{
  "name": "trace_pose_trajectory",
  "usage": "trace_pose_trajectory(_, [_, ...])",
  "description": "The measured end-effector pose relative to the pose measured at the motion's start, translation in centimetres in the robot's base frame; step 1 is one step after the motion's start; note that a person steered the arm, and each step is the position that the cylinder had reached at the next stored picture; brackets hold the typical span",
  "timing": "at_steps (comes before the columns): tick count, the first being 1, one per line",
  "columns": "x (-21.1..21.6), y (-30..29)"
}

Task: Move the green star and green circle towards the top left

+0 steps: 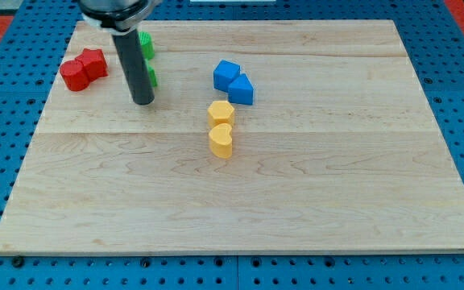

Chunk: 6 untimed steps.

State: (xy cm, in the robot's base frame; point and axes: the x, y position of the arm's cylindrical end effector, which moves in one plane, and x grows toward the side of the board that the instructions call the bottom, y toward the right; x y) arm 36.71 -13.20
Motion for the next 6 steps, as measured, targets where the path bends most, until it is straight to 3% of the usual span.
trace_pose_trajectory(2, [-3.5,-0.1])
trace_pose_trajectory(3, [-1.2,1.6])
trace_pose_trajectory(4, [-0.5,-5.1])
trace_pose_trajectory(6, [-7.2,-2.5])
